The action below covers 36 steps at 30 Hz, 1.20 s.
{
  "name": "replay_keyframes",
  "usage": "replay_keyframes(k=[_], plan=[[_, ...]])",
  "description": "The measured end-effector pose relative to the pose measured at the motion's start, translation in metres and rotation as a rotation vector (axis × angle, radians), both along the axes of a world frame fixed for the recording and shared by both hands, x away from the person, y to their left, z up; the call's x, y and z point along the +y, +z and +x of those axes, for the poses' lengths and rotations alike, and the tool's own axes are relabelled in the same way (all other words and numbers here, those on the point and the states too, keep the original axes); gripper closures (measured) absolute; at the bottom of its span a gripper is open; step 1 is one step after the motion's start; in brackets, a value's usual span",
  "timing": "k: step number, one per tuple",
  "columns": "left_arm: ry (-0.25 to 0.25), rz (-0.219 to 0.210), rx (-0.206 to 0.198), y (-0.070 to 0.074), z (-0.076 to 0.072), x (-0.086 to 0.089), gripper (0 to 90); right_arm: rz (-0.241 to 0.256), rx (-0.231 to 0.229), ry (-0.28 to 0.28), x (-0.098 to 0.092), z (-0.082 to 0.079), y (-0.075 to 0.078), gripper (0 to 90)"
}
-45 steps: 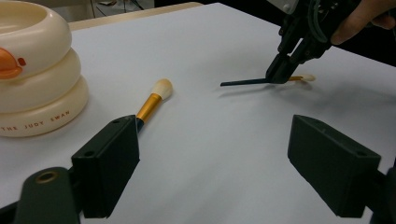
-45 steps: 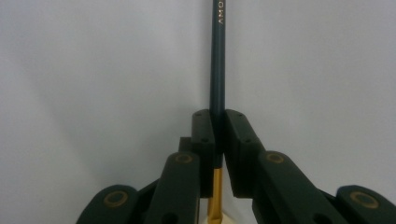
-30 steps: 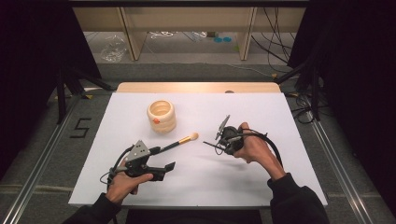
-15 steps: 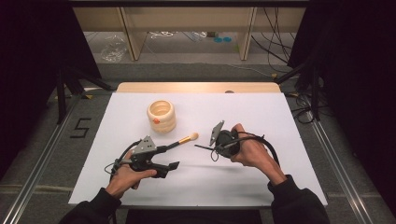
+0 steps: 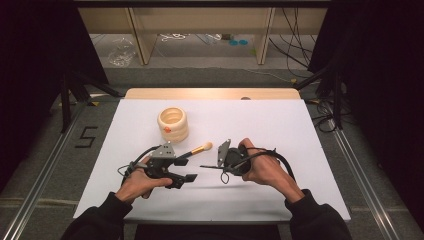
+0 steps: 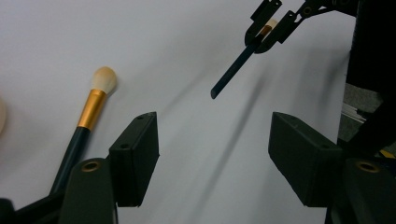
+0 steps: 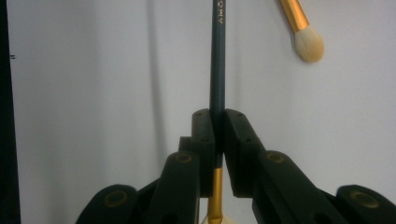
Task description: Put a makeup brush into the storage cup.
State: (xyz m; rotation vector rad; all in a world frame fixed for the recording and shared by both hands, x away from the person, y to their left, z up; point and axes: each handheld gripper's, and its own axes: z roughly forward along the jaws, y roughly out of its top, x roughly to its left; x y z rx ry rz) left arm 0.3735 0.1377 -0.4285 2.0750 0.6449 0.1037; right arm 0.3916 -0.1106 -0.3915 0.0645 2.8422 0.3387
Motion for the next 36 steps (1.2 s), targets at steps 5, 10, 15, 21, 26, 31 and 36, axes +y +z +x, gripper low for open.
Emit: replay_keyframes(k=[5,10,15,21,26,31,36], plan=[[-0.039,0.003,0.05,0.002,0.005,-0.003,39.7,0.015,0.002,0.031,0.003,-0.005,0.001,83.0],[-0.051,0.02,0.093,0.002,0.009,-0.008,43.8,0.008,-0.014,0.063,0.008,-0.008,0.0,83.0],[-0.081,0.045,0.127,0.004,0.011,-0.016,48.3,0.014,-0.03,0.121,0.012,-0.007,-0.002,83.0],[-0.093,0.041,0.166,0.004,0.012,-0.022,54.2,-0.011,-0.041,0.144,0.015,-0.01,-0.002,83.0],[-0.109,0.05,0.2,0.006,0.014,-0.022,57.9,0.012,-0.027,0.142,0.02,-0.014,-0.004,83.0],[-0.116,0.06,0.218,0.004,0.016,-0.024,60.0,-0.008,-0.05,0.186,0.023,-0.012,-0.003,83.0],[-0.121,0.063,0.235,0.003,0.017,-0.026,62.7,-0.004,-0.061,0.219,0.028,-0.015,-0.001,83.0]])
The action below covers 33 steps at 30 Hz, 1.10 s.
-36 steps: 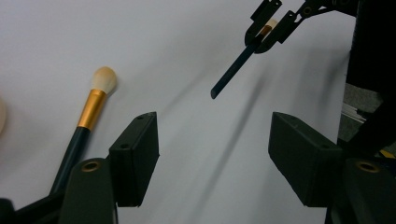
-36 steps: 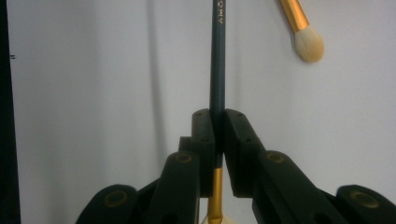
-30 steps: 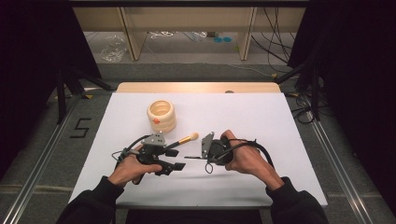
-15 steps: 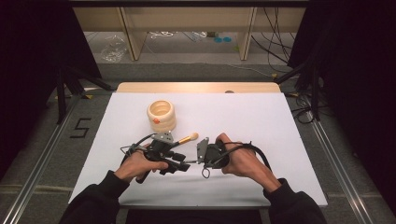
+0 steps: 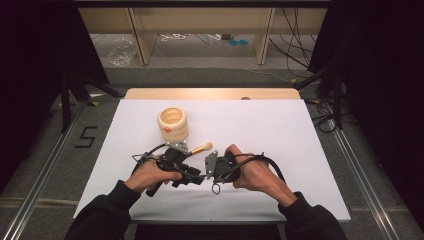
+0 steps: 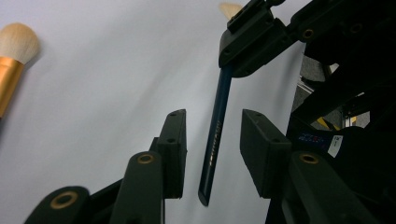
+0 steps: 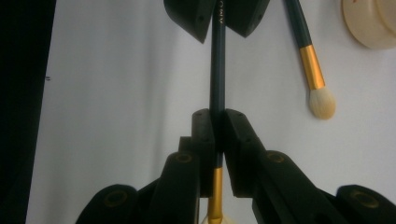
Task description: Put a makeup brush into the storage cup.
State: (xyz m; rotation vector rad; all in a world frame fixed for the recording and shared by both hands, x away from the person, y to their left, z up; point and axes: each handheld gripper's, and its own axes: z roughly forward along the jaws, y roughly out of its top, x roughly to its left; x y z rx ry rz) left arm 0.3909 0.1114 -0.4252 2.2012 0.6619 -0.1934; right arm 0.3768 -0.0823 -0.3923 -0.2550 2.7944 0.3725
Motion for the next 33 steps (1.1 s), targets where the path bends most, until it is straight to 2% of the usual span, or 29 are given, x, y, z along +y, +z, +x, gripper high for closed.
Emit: replay_keyframes(k=[6,7,10,11,12,15,21,24,33], plan=[[0.006,-0.009,0.018,-0.0003,0.0008,-0.001,68.1,-0.001,-0.009,0.007,0.0044,-0.0021,0.0007,83.0],[-0.011,0.007,0.028,0.0006,0.0017,-0.0008,68.8,-0.003,-0.007,0.012,0.0048,-0.0019,0.0006,83.0],[-0.007,0.0,0.032,-0.0006,0.0008,-0.0022,70.3,-0.003,-0.011,0.025,0.0056,-0.0016,0.0008,83.0],[-0.018,0.011,0.04,-0.0005,0.0008,-0.0025,71.1,-0.004,-0.008,0.019,0.0059,-0.0025,0.001,83.0],[-0.019,0.014,0.043,-0.001,0.001,-0.0031,72.3,-0.001,-0.017,0.037,0.0066,-0.0017,0.0007,83.0],[-0.02,0.012,0.045,-0.0013,0.0011,-0.0035,74.3,-0.005,-0.018,0.028,0.0071,-0.0029,0.0008,83.0],[-0.017,0.004,0.051,-0.0021,0.0016,-0.0035,77.0,-0.006,-0.012,0.046,0.0081,-0.0028,0.0001,83.0],[-0.025,0.015,0.054,-0.0018,0.0021,-0.0032,78.0,-0.009,-0.013,0.039,0.0084,-0.0035,-0.0002,83.0],[-0.025,0.012,0.067,-0.0027,0.0024,-0.0039,79.5,-0.017,-0.018,0.051,0.0092,-0.0039,-0.0008,83.0]])
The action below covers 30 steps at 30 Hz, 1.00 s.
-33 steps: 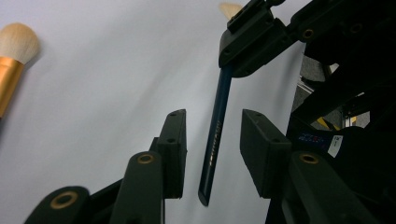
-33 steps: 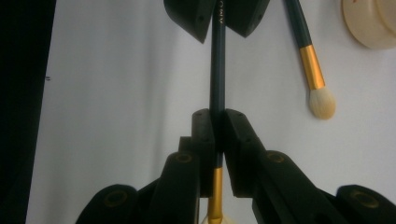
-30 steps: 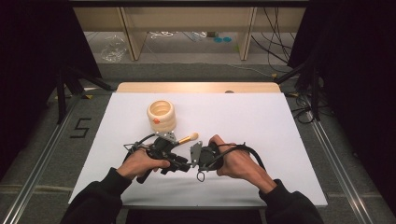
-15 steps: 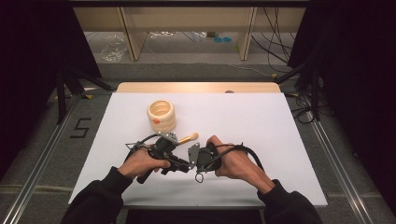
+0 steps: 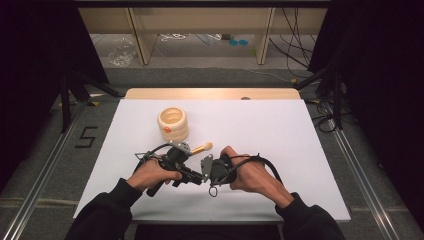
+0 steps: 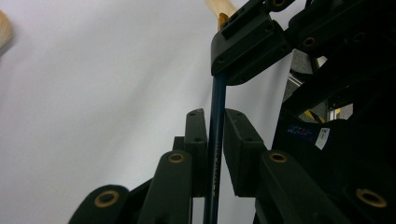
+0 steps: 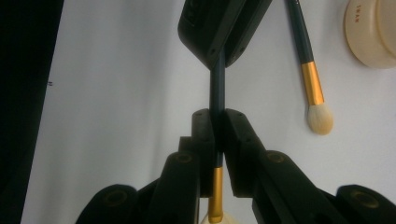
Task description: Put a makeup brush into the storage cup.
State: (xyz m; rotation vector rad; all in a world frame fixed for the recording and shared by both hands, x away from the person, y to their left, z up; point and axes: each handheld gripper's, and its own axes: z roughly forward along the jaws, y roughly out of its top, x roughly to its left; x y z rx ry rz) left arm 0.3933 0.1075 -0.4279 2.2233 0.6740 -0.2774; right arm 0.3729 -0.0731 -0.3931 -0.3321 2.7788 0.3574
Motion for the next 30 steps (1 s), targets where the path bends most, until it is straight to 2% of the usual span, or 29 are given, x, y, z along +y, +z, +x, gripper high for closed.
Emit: replay_keyframes(k=[8,11,12,14,18,20,23,26,30], plan=[[0.003,-0.001,0.013,-0.0007,0.0003,-0.0005,79.4,-0.003,-0.006,-0.005,0.0008,-0.0015,0.0001,83.0],[-0.007,0.006,0.021,-0.0014,0.0007,-0.0016,79.2,0.001,-0.002,-0.01,0.0015,-0.0023,0.0004,83.0],[-0.004,-0.004,0.015,-0.003,0.0002,-0.0026,79.2,0.001,-0.002,-0.01,0.0015,-0.0023,0.0004,83.0],[-0.017,0.007,0.023,-0.0028,0.0,-0.0034,79.4,0.0,-0.002,0.005,0.0017,-0.002,0.0004,83.0],[-0.02,0.01,0.022,-0.0031,0.0,-0.0031,81.3,-0.001,-0.003,0.012,0.0023,-0.0026,-0.0001,83.0],[-0.017,-0.003,0.018,-0.0035,-0.0007,-0.0036,81.8,-0.001,-0.003,0.011,0.0023,-0.0028,-0.0002,83.0],[-0.034,0.007,0.016,-0.0024,-0.0006,-0.0026,83.8,-0.013,0.005,-0.014,0.0017,-0.005,-0.0003,82.9],[-0.026,-0.011,0.012,-0.0025,-0.0014,-0.0021,84.0,-0.014,0.002,-0.021,0.0017,-0.0055,0.0001,82.7],[-0.032,-0.015,-0.007,-0.0021,-0.0007,-0.0011,84.2,0.019,-0.005,-0.003,0.0007,-0.0023,0.001,79.7]])
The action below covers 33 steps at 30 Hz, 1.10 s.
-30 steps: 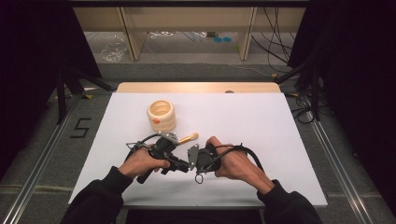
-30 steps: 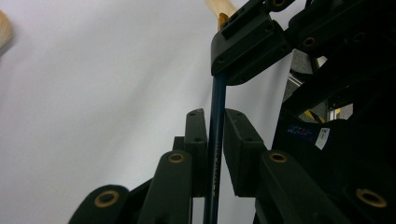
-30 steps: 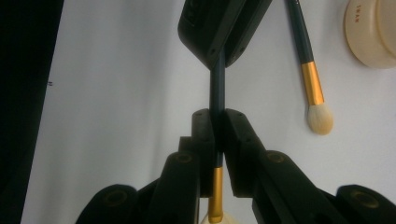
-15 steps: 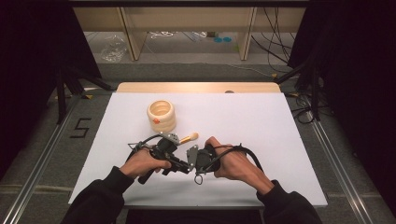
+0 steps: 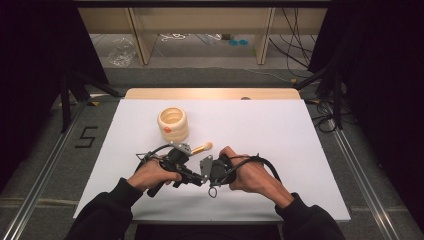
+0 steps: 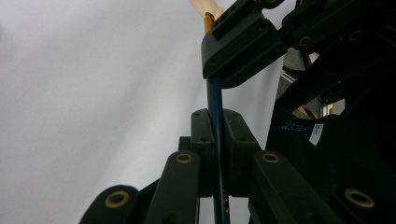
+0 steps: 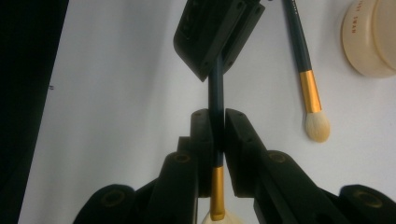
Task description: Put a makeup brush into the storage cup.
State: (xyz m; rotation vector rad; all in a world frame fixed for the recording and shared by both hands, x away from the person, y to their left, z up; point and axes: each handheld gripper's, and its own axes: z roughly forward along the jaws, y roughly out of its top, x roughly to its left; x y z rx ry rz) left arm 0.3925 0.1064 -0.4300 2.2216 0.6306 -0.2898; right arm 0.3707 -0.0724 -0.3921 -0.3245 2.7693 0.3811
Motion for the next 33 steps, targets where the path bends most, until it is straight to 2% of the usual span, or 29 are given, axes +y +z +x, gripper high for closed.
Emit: replay_keyframes(k=[1,2,4,7,8,9,10,11,12,13,15,16,17,18,19,21,22,25,26,28,29,30,31,32,33], plan=[[0.006,-0.006,-0.002,0.0,0.0,0.0,84.2,-0.001,0.006,-0.037,-0.002,0.0,0.002,73.8],[0.002,-0.002,-0.006,0.0,0.0,0.001,84.2,-0.001,0.006,-0.037,-0.002,0.0,0.002,73.8],[0.015,-0.01,-0.017,0.001,0.001,0.002,84.2,0.046,-0.005,-0.102,-0.005,-0.001,0.005,66.3],[0.03,-0.019,-0.034,0.003,0.002,0.005,84.2,0.117,-0.002,-0.146,-0.013,0.002,0.015,59.0],[0.04,-0.023,-0.042,0.003,0.003,0.006,84.2,0.151,-0.017,-0.165,-0.018,0.004,0.019,54.9],[0.041,-0.026,-0.048,0.004,0.004,0.007,84.2,0.201,-0.047,-0.145,-0.022,0.01,0.023,52.7],[0.054,-0.028,-0.054,0.005,0.004,0.009,84.2,0.23,-0.031,-0.211,-0.026,0.01,0.027,50.9],[0.063,-0.041,-0.06,0.005,0.004,0.01,84.2,0.279,-0.03,-0.264,-0.03,0.01,0.029,48.2],[0.075,-0.043,-0.067,0.005,0.004,0.011,84.2,0.32,-0.044,-0.291,-0.037,0.013,0.032,45.6],[0.091,-0.051,-0.075,0.006,0.005,0.013,84.2,0.342,-0.038,-0.307,-0.041,0.016,0.034,44.4],[0.107,-0.054,-0.085,0.009,0.006,0.016,84.2,0.421,-0.023,-0.371,-0.05,0.019,0.037,40.2],[0.121,-0.062,-0.092,0.01,0.007,0.018,84.2,0.515,-0.004,-0.449,-0.06,0.023,0.037,37.2],[0.147,-0.084,-0.11,0.011,0.008,0.02,84.2,0.542,0.01,-0.478,-0.063,0.024,0.037,35.5],[0.147,-0.084,-0.11,0.011,0.008,0.02,84.2,0.542,0.01,-0.478,-0.063,0.024,0.037,35.5],[0.163,-0.089,-0.111,0.012,0.008,0.023,84.2,0.584,0.017,-0.514,-0.068,0.025,0.036,34.6],[0.177,-0.099,-0.124,0.013,0.01,0.026,84.1,0.632,0.058,-0.568,-0.077,0.028,0.034,34.0],[0.191,-0.108,-0.127,0.013,0.01,0.027,84.2,0.672,0.081,-0.605,-0.081,0.028,0.032,32.9],[0.219,-0.141,-0.144,0.016,0.011,0.033,84.2,0.726,0.13,-0.666,-0.09,0.031,0.024,31.0],[0.225,-0.146,-0.144,0.017,0.011,0.033,84.2,0.749,0.16,-0.687,-0.094,0.034,0.02,29.0],[0.25,-0.176,-0.164,0.019,0.011,0.036,84.2,0.789,0.192,-0.711,-0.097,0.036,0.015,27.7],[0.25,-0.176,-0.164,0.019,0.011,0.036,84.2,0.789,0.192,-0.711,-0.097,0.036,0.015,27.7],[0.247,-0.185,-0.163,0.02,0.012,0.036,84.2,0.814,0.23,-0.725,-0.098,0.037,0.01,26.2],[0.257,-0.192,-0.172,0.02,0.012,0.037,84.2,0.814,0.23,-0.725,-0.098,0.037,0.01,26.2],[0.266,-0.213,-0.173,0.022,0.012,0.038,84.2,0.854,0.258,-0.727,-0.097,0.038,0.005,26.2],[0.271,-0.227,-0.177,0.023,0.011,0.038,84.2,0.871,0.283,-0.728,-0.097,0.039,0.004,26.2]])
